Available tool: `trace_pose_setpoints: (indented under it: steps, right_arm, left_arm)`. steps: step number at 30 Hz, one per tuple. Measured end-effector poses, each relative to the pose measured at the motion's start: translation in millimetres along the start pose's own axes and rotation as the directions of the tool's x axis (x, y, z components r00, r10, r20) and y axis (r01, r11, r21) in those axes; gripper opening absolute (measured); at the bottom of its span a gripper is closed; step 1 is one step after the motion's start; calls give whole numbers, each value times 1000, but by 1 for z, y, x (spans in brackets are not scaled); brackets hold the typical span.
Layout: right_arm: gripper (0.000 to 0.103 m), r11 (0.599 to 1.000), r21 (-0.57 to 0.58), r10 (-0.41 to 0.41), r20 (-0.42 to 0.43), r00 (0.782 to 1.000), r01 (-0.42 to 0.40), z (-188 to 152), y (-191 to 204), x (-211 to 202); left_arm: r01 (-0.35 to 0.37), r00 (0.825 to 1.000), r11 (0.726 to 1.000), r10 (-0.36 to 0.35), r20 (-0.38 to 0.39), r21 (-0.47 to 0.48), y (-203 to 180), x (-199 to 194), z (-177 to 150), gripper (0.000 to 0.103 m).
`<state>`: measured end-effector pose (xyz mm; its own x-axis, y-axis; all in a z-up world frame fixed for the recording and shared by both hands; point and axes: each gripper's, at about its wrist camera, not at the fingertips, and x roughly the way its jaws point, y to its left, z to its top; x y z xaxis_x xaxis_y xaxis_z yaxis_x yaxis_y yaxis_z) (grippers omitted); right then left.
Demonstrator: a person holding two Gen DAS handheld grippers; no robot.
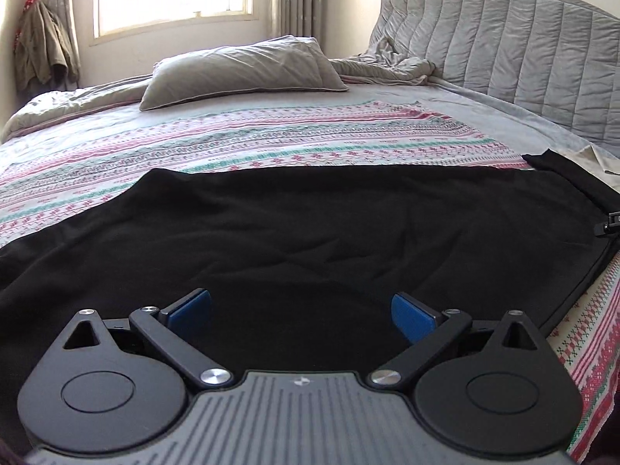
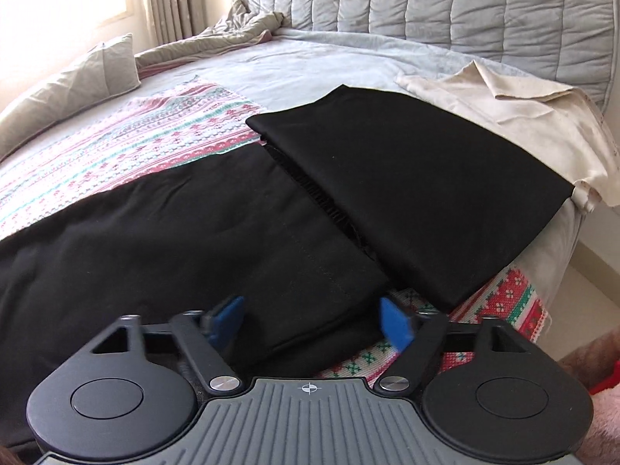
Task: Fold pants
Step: 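Move the right gripper to the trouser leg ends and close on them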
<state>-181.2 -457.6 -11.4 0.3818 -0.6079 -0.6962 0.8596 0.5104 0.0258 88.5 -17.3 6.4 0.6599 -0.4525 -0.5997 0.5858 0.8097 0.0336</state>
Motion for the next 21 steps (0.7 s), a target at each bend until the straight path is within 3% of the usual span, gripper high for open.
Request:
trace_pose_setpoints:
  steps: [1, 5, 9, 12, 16, 21]
  right_arm:
    - [45, 1000, 5, 12, 2, 1000, -12, 0, 0, -1]
    - [13, 996, 38, 80, 0, 997, -80, 2, -2, -1]
    - [9, 995, 34, 94, 39, 995, -95, 3, 6, -5]
    - [9, 994, 14, 107, 85, 991, -109, 5, 17, -12]
    - [9, 983, -66, 177, 135, 975, -169, 9, 48, -23]
    - [9, 950, -217, 260, 148, 954, -225, 5, 103, -33]
  left_arm:
    - [2, 1000, 1000, -2, -1, 2, -2, 2, 0, 103]
    - [10, 1000, 1000, -10, -8, -4, -3, 4, 1, 103]
    - [35, 999, 999, -36, -22, -40, 2, 5, 0, 103]
    - [100, 994, 989, -105, -33, -109, 9, 6, 2, 103]
    - [217, 974, 947, -228, -18, -237, 19, 10, 3, 103]
    - [299, 950, 894, -311, 17, -335, 24, 19, 3, 100]
